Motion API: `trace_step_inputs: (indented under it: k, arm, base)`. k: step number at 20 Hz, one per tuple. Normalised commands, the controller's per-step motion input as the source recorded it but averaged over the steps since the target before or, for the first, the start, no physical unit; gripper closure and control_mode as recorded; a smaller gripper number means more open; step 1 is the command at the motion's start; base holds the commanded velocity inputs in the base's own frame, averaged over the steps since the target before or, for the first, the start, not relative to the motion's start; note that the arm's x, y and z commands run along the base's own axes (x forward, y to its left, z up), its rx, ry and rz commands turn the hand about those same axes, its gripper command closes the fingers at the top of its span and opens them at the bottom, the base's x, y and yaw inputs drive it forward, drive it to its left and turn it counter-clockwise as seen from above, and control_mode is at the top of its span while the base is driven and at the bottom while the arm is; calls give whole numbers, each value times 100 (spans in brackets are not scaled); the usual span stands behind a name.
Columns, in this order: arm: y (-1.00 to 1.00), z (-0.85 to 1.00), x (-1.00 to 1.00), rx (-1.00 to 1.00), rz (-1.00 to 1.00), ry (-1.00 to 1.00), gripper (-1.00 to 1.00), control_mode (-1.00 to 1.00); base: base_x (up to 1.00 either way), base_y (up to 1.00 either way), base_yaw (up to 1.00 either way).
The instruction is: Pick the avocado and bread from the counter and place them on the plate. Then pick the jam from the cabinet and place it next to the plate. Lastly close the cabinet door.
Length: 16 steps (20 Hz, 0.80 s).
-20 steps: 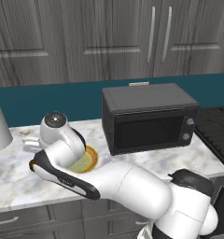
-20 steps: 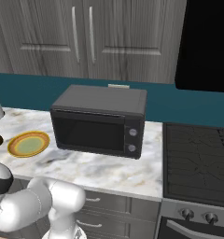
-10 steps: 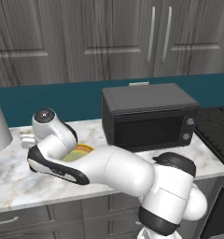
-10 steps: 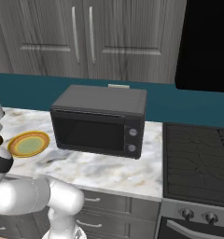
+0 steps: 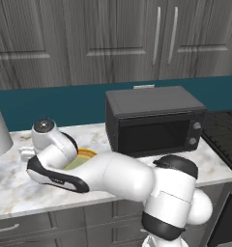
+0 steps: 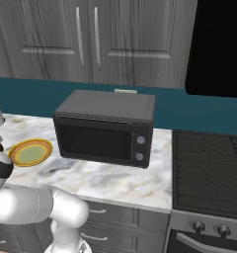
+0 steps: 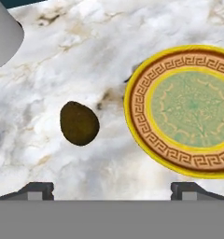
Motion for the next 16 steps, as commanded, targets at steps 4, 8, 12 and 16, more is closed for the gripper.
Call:
trace_step_inputs:
  k: [4, 8, 12, 16]
  arm:
    - [1, -35, 8, 1, 9, -1, -100, -100]
    - [1, -29, 29, 0, 6, -4, -100, -100]
    - [17, -11, 41, 1, 0, -3, -100, -100]
    - [34, -12, 38, 3, 0, 0, -100, -100]
  base:
    - [0, 0, 0]
    - [0, 0, 0]
    - [0, 0, 0]
    - [0, 0, 0]
